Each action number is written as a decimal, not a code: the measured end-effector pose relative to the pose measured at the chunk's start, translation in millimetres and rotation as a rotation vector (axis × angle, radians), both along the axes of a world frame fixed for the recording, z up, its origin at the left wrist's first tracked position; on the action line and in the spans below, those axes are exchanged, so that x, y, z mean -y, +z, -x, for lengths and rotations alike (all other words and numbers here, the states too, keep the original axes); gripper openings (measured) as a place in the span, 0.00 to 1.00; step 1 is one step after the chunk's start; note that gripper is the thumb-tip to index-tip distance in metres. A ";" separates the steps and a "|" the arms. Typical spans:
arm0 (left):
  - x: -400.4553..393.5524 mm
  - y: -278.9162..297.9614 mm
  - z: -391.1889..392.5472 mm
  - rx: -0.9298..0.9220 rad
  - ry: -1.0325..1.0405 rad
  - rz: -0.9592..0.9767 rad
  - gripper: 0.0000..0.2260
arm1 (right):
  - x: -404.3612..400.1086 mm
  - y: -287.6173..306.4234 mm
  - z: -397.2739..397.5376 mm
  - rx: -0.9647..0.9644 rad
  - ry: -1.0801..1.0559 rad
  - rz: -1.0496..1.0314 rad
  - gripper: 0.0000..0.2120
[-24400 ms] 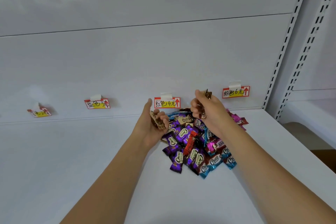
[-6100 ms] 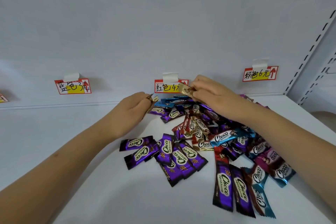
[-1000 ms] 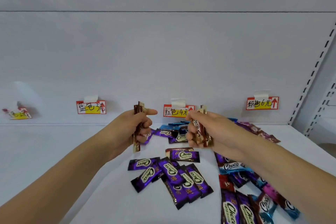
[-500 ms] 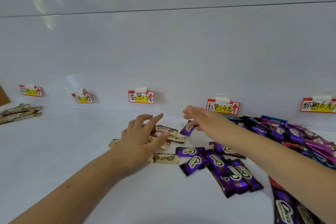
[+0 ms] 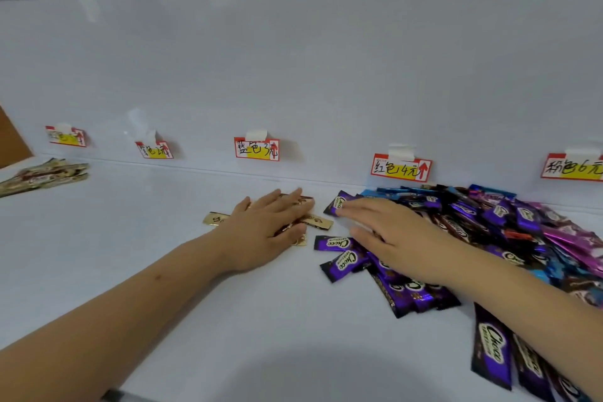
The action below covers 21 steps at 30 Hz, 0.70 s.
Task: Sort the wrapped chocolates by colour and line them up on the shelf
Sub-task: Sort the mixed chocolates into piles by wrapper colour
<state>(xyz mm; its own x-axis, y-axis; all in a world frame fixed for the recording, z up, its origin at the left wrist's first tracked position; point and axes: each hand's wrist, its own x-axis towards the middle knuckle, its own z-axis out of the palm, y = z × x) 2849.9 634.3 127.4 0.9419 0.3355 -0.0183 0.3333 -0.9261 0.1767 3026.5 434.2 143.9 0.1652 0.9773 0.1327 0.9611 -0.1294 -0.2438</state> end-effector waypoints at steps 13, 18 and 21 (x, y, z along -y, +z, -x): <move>-104.6 -1.0 130.7 -0.034 0.417 -0.061 0.23 | -96.9 12.6 76.9 -0.014 0.195 0.235 0.32; -158.0 -1.3 183.5 -0.066 0.678 -0.118 0.25 | -180.8 -6.0 140.0 0.097 0.249 0.300 0.34; -184.2 -1.0 199.9 -0.078 0.795 -0.122 0.27 | -221.4 -10.0 170.9 0.094 0.251 0.302 0.35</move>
